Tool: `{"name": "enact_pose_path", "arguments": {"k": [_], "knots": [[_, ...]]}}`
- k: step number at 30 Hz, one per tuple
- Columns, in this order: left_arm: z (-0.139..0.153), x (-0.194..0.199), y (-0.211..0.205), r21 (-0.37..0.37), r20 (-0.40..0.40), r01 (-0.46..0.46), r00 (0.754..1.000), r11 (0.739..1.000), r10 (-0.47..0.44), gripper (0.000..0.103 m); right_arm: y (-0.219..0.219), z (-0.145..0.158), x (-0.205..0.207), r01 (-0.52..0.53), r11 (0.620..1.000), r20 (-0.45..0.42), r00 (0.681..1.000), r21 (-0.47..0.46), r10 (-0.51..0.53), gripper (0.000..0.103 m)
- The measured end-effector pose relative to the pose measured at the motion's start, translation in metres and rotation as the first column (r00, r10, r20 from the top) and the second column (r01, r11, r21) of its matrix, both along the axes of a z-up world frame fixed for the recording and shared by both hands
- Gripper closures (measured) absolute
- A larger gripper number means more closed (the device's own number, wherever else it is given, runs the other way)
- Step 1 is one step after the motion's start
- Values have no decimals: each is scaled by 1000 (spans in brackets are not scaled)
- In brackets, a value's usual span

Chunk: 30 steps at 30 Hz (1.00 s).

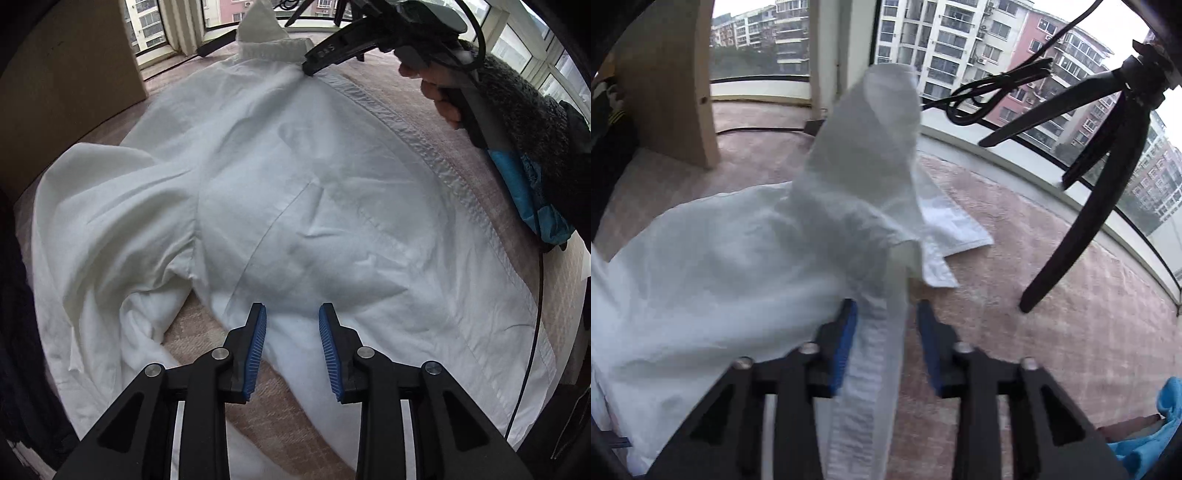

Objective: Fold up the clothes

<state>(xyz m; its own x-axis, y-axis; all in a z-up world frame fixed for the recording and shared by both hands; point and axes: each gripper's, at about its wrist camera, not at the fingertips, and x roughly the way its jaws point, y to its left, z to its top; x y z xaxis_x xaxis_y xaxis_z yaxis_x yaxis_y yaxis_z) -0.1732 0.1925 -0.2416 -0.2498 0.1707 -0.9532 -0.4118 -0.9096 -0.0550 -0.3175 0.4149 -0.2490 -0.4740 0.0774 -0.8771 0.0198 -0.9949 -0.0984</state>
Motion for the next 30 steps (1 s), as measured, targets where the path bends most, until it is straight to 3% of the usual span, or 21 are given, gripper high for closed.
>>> {"name": "enact_pose_path", "arguments": {"k": [4,6,8,11,14,18,20,23,25,29,30], "knots": [[39,32,-55,23,-53,-92,994,995,93,75,-7,34,17,-67,994,-53,997,-90,62,62],[57,59,-91,-6,-72,-152,986,988,151,75,-22,51,33,-142,982,-63,989,-121,135,62],[68,96,-132,-45,-78,-219,973,975,215,75,-36,67,48,-211,957,-74,977,-198,200,62],[70,131,-161,-93,-54,-279,960,956,275,74,-53,90,73,-279,909,-92,960,-308,264,62],[60,157,-163,-145,-31,-302,953,942,301,71,-70,104,96,-323,881,-99,946,-344,309,62],[35,188,-146,-89,12,-295,955,951,298,69,-93,105,139,-342,875,-107,940,-342,325,61],[18,197,-130,-88,36,-286,956,954,290,69,-95,94,157,-328,857,-81,943,-397,323,61],[6,200,-113,-59,44,-294,954,954,296,67,-94,74,179,-286,857,-39,954,-429,298,61],[3,197,-104,-43,38,-289,956,956,291,60,-90,67,192,-268,867,-22,958,-420,285,61],[-8,183,-96,-123,32,-303,950,945,309,51,-70,66,214,-210,882,-9,974,-422,227,59],[-8,180,-96,-113,34,-304,950,946,309,53,-63,68,219,-196,882,-11,977,-429,212,59]]}}
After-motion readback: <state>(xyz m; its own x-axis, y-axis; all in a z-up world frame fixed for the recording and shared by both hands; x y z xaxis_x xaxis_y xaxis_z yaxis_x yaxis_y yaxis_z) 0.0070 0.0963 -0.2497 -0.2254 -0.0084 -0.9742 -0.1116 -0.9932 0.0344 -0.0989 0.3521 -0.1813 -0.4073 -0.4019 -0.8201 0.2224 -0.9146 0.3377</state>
